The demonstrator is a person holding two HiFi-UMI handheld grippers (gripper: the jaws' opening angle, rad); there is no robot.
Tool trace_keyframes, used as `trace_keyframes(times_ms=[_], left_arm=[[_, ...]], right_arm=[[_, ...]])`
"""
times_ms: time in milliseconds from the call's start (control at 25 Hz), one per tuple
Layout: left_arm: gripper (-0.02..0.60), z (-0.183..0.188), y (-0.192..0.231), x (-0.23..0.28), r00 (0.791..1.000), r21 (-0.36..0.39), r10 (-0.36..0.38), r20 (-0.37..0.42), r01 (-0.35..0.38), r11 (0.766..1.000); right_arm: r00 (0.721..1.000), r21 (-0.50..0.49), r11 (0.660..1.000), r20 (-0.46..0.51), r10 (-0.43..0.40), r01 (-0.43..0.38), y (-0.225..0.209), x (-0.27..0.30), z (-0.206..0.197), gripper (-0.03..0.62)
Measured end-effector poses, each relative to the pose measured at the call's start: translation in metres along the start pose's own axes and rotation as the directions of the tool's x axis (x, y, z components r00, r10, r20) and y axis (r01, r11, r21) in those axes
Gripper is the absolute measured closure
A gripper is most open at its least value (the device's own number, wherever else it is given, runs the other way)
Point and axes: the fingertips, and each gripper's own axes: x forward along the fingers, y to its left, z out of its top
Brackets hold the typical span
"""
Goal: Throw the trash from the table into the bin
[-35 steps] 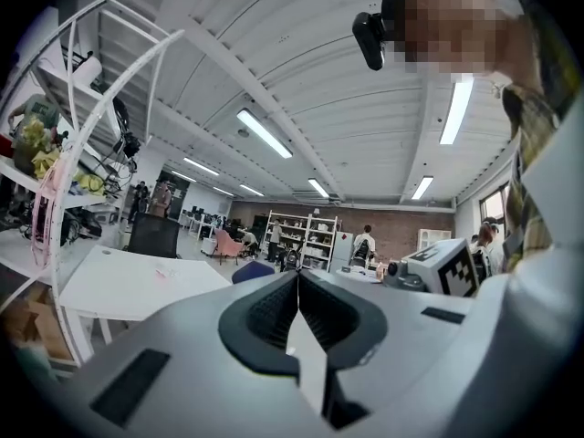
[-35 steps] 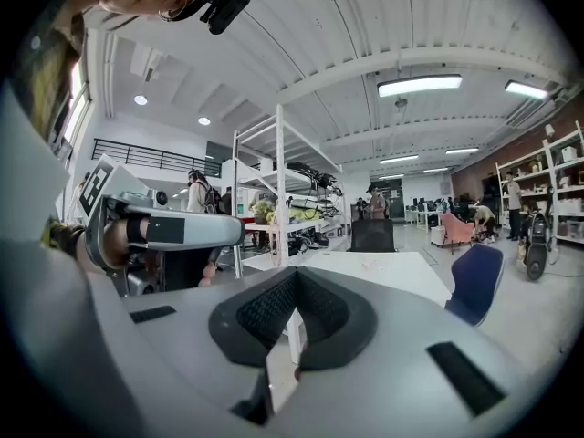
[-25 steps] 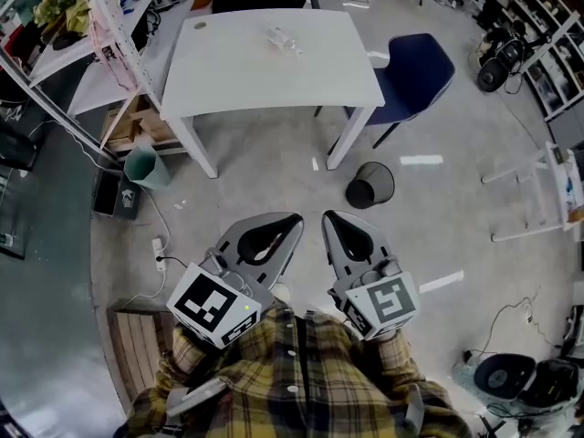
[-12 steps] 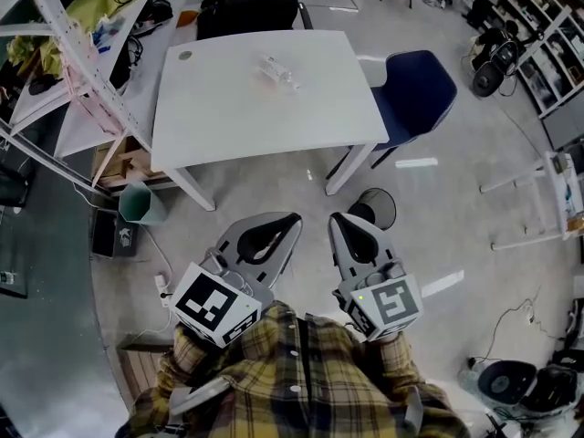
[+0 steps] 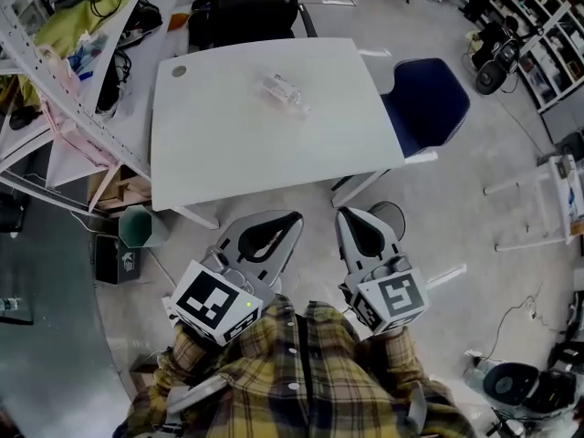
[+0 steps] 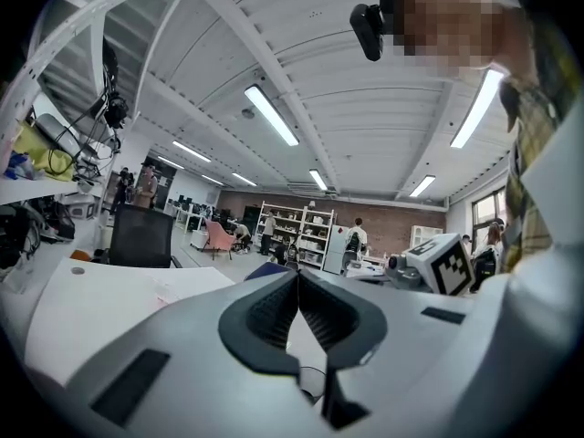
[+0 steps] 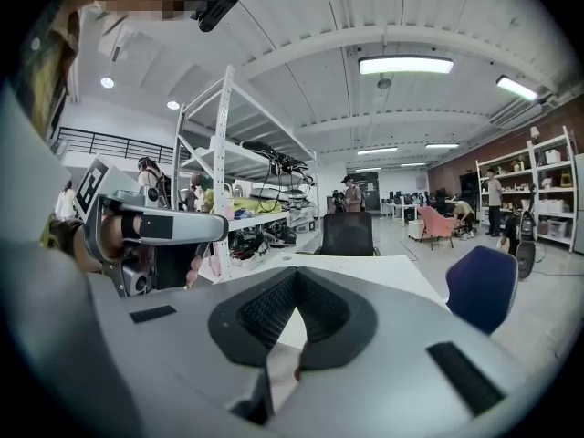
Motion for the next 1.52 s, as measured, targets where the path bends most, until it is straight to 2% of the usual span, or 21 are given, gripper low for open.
trace_keyframes(times_ms=[200, 400, 600, 800, 1240, 1520], left_arm=[[0.571, 0.001, 0.028, 0.009, 1.0, -0.02, -0.004, -0.013, 0.004, 1.0], [0.571, 0.004, 0.056, 0.025, 1.0, -0.039, 0.025, -0.01, -0.026, 0.999], [0.571, 0.017, 0.091, 0.051, 0.997, -0.053, 0.082, 0.01, -0.082, 0.995], [0.571, 0.028, 0.119, 0.091, 0.99, -0.055, 0.139, 0.02, -0.137, 0.989], [0.571, 0.064, 0.171, 0.2, 0.96, -0.058, 0.273, 0.058, -0.269, 0.961], [0.57, 0.062, 0.195, 0.23, 0.933, -0.076, 0.355, 0.057, -0.351, 0.933]], right_arm=[[1.0, -0.001, 1.0, 0.01, -0.027, 0.027, -0.013, 0.028, 0.006, 0.595], [0.999, 0.006, 0.999, 0.0, -0.04, 0.04, -0.035, 0.056, 0.013, 0.595], [1.0, -0.021, 1.0, -0.006, 0.023, -0.023, -0.058, 0.095, 0.026, 0.595], [0.998, -0.022, 0.998, -0.005, 0.066, -0.067, -0.099, 0.132, 0.041, 0.595], [0.974, -0.072, 0.972, -0.027, 0.223, -0.225, -0.197, 0.205, 0.075, 0.595], [0.954, -0.083, 0.951, -0.046, 0.295, -0.298, -0.232, 0.239, 0.072, 0.595]])
